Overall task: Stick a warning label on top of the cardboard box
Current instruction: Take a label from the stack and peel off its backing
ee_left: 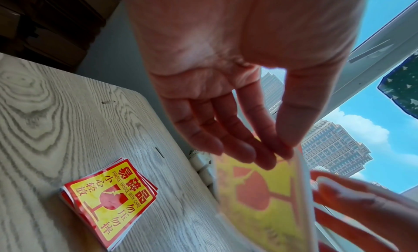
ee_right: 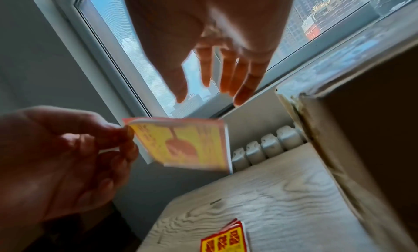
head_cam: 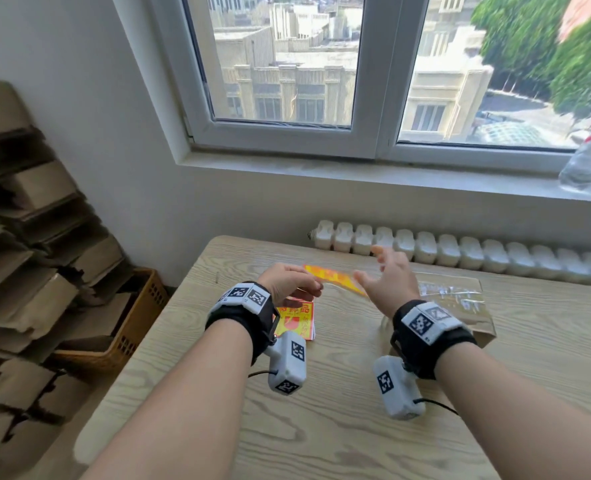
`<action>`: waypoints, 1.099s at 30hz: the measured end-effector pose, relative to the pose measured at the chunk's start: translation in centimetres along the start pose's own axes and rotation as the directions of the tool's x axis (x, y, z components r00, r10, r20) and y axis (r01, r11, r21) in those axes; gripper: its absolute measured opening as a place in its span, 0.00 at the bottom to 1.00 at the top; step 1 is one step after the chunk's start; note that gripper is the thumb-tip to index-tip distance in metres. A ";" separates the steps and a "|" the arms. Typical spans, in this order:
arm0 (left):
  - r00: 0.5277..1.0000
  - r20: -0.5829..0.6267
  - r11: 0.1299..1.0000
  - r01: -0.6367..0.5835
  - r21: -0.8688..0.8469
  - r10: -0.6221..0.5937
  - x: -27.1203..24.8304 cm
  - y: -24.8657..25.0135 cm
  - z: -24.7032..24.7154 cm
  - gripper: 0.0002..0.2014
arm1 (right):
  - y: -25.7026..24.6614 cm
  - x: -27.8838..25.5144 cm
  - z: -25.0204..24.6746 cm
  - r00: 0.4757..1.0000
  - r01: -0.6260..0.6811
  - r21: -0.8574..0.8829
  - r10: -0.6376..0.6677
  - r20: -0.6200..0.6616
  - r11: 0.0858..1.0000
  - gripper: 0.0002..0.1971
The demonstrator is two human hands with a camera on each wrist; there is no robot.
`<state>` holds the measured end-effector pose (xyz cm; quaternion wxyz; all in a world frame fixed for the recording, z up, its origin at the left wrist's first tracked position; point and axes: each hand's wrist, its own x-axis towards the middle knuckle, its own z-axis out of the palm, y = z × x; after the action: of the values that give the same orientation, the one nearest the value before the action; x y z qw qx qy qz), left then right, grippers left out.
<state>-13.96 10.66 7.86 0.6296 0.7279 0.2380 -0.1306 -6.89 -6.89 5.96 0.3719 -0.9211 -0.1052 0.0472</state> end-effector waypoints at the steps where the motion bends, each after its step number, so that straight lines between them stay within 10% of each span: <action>1: 1.000 -0.005 1.000 -0.008 -0.004 0.008 -0.1 0.3 0.1 0.10 | -0.3 -0.2 -0.2 0.996 0.074 0.058 -0.077 0.046 0.996 0.24; 6: 1.000 -0.002 1.000 -0.028 0.010 0.028 -0.5 1.1 1.0 0.09 | -1.4 -1.3 -0.6 0.900 -0.055 0.390 -0.123 0.417 0.919 0.16; 33: 0.986 0.028 0.980 -0.162 -0.118 0.167 0.5 3.2 5.2 0.07 | 0.2 -0.6 -3.6 0.967 0.012 0.412 -0.116 0.227 0.911 0.08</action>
<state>-11.34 5.33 9.41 0.6835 0.7051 0.1723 -0.0778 -6.85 -9.60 8.38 0.5409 -0.8063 -0.1687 0.1698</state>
